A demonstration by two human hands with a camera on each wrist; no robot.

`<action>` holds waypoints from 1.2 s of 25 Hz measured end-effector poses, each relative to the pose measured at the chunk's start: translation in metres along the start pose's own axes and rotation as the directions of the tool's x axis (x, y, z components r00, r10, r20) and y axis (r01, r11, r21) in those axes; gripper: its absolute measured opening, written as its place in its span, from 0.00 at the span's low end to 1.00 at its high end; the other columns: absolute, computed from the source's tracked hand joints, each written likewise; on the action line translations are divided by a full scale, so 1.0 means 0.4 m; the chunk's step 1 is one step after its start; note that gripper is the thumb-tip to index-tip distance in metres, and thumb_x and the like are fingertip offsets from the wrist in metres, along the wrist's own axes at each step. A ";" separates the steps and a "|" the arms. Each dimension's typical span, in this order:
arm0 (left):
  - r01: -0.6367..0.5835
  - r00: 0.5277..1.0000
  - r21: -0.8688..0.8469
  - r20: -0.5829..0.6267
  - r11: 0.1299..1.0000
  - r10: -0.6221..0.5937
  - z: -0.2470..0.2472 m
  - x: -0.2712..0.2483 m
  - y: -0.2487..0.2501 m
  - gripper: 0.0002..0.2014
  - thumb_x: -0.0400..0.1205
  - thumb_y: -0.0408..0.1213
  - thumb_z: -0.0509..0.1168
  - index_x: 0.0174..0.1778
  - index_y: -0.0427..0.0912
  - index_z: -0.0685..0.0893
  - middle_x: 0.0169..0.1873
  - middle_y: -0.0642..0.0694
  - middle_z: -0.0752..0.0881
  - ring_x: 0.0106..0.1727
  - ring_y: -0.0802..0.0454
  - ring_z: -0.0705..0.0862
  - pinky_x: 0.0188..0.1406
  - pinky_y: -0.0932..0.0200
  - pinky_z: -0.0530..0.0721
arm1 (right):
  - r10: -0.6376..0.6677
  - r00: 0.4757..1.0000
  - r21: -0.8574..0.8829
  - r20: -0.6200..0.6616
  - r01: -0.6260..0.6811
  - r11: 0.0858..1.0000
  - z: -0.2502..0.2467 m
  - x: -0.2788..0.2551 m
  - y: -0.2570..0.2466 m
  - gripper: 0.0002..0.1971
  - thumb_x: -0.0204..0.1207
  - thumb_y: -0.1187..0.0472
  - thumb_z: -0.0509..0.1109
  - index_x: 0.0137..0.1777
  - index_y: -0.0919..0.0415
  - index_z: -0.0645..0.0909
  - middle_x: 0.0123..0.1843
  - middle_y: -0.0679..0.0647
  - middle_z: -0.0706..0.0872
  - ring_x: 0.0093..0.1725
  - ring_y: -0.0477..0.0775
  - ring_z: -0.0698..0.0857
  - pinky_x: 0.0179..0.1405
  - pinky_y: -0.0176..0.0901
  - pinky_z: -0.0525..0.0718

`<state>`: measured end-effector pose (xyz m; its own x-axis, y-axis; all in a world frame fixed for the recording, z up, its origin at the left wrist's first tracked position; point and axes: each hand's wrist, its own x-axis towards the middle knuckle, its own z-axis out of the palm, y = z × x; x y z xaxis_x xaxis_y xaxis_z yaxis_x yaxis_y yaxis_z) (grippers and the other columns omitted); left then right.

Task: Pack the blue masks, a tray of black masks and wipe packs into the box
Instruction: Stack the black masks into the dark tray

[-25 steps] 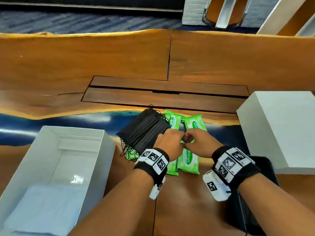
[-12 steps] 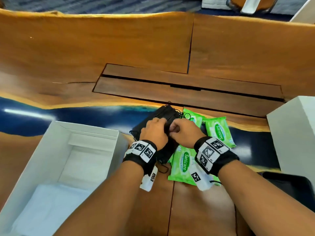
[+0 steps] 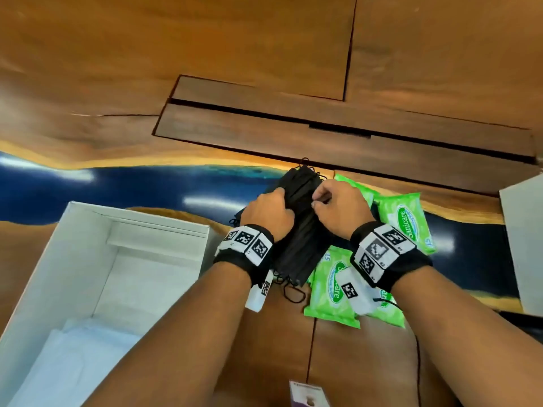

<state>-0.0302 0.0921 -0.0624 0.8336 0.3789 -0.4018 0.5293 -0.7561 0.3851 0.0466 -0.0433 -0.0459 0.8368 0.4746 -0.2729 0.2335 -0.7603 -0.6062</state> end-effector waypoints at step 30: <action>0.215 0.976 -0.977 0.215 0.008 0.031 -0.025 -0.264 0.109 0.13 0.88 0.40 0.60 0.60 0.42 0.88 0.54 0.38 0.91 0.55 0.40 0.90 0.57 0.42 0.88 | 0.252 0.961 0.765 -0.115 -0.076 0.639 -0.070 -0.252 -0.016 0.25 0.70 0.64 0.80 0.63 0.57 0.72 0.51 0.59 0.88 0.44 0.54 0.90 0.38 0.43 0.88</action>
<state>-0.0937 0.0244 0.0051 0.7959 0.2317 -0.5593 0.3378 0.5967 0.7279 -0.0253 -0.0986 0.0065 0.9200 0.2133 -0.3287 -0.2929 -0.1828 -0.9385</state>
